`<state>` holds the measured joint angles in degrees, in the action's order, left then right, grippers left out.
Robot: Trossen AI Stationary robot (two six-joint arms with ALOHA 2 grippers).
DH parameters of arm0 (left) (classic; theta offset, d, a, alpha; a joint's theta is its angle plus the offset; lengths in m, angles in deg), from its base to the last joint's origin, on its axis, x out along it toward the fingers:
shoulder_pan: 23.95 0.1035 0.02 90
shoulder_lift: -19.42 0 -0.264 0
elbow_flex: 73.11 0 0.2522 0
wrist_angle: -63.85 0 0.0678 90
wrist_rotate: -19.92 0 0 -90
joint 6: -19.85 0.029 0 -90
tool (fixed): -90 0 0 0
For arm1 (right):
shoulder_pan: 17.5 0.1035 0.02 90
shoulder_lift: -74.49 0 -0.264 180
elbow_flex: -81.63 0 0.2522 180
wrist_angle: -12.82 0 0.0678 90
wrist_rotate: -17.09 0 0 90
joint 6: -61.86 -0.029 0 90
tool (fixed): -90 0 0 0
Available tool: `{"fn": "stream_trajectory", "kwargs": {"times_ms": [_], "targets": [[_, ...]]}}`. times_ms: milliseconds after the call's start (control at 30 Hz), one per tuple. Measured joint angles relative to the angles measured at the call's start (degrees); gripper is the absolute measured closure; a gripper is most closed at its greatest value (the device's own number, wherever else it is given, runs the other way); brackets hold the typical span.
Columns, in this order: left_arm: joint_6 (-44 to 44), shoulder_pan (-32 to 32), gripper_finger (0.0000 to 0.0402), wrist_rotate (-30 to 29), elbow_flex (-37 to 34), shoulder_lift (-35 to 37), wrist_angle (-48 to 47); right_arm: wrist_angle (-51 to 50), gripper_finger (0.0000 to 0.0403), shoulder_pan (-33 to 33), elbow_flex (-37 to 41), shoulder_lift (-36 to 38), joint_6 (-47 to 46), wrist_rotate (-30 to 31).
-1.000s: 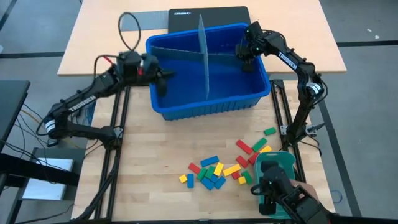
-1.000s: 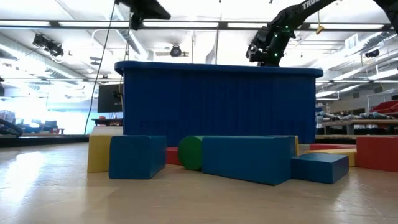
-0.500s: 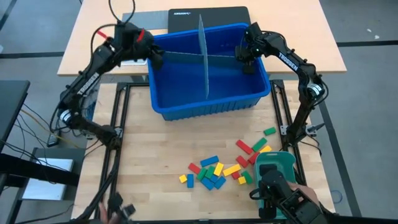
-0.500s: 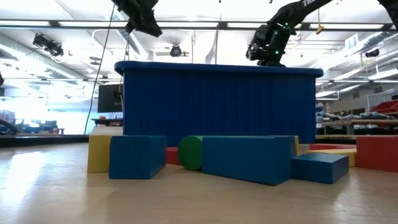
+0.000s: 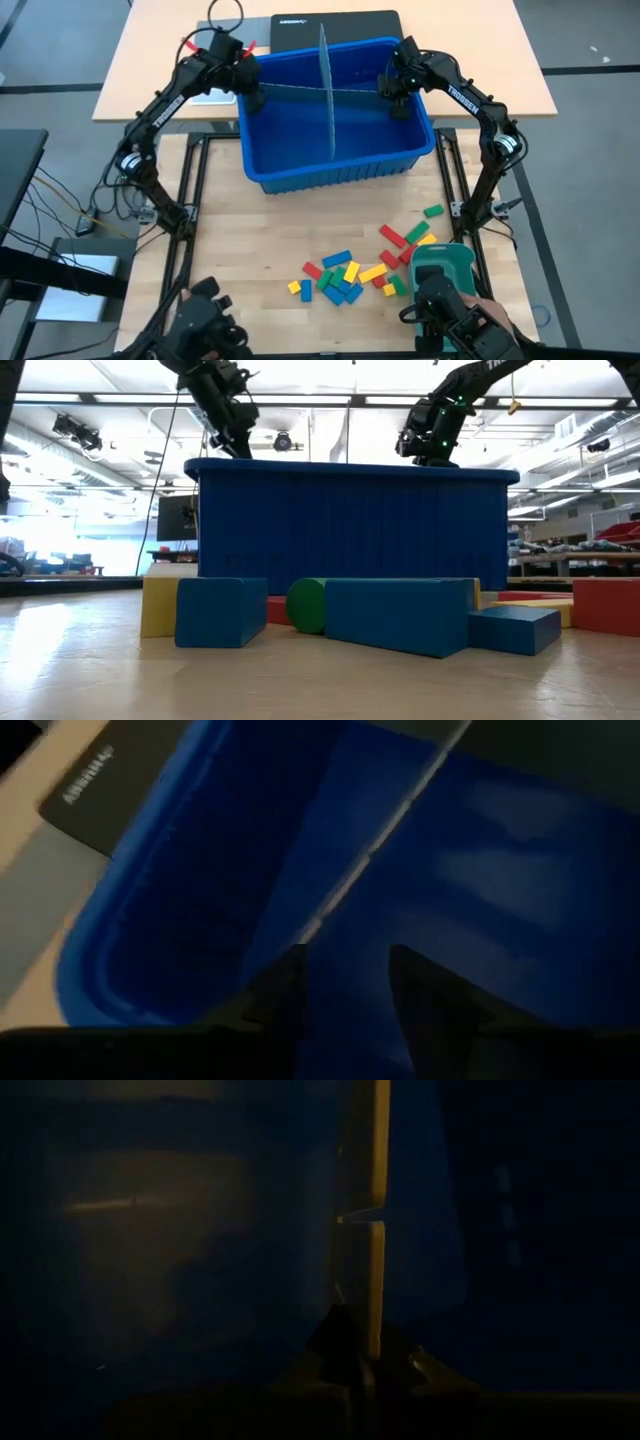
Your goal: Sort Items/Unsort Items
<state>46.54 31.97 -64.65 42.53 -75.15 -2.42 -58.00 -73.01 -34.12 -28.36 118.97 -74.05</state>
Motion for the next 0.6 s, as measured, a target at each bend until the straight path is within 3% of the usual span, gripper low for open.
{"fn": "stream_trajectory", "kwargs": {"times_ms": [333, 600], "targets": [[9.5, -0.9, 0.0249, -9.1, 0.0, -0.6, 4.7, -0.1, 0.0403, 0.0, 0.0, 0.0, -0.6, 0.1], [12.2, -1.5, 0.0249, -7.8, 1.1, -0.9, 4.7, -0.1, 0.0403, 0.0, 0.0, 0.0, -0.6, 0.0]]}}
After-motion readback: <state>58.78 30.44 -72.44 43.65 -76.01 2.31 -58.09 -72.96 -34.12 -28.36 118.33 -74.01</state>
